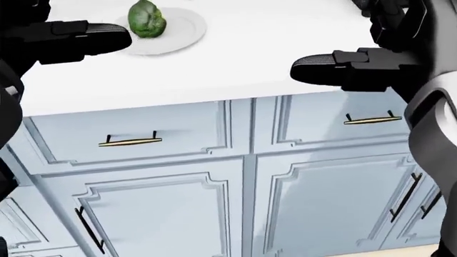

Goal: Place the broccoli on the top rack of the oven.

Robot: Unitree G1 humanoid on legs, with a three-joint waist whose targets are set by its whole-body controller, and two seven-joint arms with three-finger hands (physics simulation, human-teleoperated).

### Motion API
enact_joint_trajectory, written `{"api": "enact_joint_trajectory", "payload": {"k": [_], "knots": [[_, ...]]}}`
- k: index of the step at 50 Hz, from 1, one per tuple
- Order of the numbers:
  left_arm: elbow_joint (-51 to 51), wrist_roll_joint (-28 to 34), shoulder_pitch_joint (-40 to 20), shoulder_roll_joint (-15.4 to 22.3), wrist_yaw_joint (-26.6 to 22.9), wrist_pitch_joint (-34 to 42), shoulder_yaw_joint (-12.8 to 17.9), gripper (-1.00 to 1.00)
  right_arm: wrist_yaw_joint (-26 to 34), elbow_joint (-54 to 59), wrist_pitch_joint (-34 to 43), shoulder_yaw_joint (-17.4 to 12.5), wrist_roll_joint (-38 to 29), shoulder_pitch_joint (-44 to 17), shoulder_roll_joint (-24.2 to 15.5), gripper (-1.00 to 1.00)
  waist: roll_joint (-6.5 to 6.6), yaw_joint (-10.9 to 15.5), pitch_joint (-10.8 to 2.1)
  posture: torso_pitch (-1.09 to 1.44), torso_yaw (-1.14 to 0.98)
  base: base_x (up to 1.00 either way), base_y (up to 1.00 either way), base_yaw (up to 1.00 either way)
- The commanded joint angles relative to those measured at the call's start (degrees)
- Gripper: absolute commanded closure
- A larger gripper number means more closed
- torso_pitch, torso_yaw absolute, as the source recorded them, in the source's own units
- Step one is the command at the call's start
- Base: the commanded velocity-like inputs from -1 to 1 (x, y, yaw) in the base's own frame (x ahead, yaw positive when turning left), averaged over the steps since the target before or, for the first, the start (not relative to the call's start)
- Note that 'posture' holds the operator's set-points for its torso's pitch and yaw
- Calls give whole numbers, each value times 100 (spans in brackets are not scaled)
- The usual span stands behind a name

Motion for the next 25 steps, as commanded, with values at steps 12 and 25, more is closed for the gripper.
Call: {"api": "enact_joint_trajectory", "payload": {"k": [12,25], "knots": [[-160,198,-119,76,-30,-359,17,-100,114,-15,-276,31,-92,-73,-3,-100,-350,50,-34,0,0,10,23,0],[-156,379,-93,34,-123,-311,11,-100,169,15,-314,39,-159,-36,14,-100,-366,92,-23,0,0,24,4,0]]}}
